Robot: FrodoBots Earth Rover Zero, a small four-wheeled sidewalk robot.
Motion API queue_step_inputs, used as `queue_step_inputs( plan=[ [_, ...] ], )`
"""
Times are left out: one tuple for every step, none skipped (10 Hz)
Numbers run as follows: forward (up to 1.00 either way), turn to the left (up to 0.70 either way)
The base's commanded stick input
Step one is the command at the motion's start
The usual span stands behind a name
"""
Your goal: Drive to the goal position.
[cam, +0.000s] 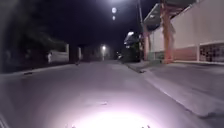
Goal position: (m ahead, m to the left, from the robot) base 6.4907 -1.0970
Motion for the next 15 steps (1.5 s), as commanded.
queue_step_inputs(
  plan=[
    [0.70,0.01],
    [0.70,0.01],
    [0.70,0.01],
    [0.70,0.01],
    [0.70,0.01],
    [0.70,0.01],
    [0.70,0.01],
    [0.70,0.01],
    [0.70,0.01],
    [0.70,0.01],
    [0.70,0.01],
    [0.70,-0.26],
    [0.70,-0.34],
    [0.70,-0.18],
    [0.70,0.01]
  ],
)
